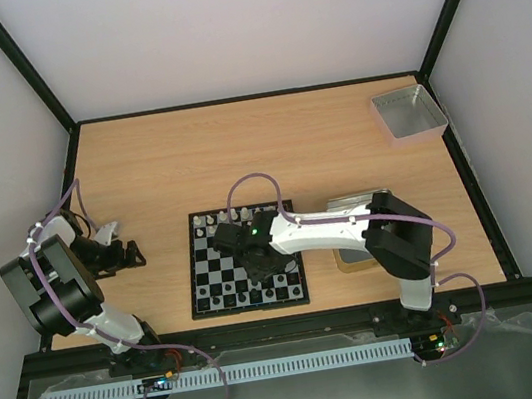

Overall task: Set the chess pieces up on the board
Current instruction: Place the chess piece on the chessboard.

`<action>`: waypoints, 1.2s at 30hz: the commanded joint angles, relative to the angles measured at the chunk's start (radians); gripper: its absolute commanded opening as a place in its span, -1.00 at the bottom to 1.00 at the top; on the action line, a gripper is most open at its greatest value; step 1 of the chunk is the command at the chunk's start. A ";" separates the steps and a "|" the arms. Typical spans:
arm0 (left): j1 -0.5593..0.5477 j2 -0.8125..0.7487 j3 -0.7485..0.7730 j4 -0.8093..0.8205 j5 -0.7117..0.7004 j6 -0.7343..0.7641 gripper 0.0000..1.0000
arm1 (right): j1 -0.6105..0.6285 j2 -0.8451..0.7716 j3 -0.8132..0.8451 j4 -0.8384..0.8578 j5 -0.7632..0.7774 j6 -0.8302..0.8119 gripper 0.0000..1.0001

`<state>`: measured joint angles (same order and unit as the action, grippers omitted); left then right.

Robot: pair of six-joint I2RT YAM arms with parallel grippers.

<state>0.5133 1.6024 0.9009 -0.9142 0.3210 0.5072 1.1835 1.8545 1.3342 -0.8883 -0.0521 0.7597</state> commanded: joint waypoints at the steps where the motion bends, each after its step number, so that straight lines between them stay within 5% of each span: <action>1: -0.005 0.002 -0.008 -0.019 -0.003 -0.006 0.98 | -0.004 -0.031 0.013 -0.020 0.015 -0.002 -0.53; 36: -0.021 0.013 -0.008 -0.019 -0.004 -0.009 0.98 | -0.011 0.019 -0.046 0.028 -0.076 -0.017 -0.66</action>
<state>0.4995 1.6070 0.9009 -0.9142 0.3202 0.5064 1.1782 1.8664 1.3075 -0.8574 -0.1326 0.7303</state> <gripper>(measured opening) 0.991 0.171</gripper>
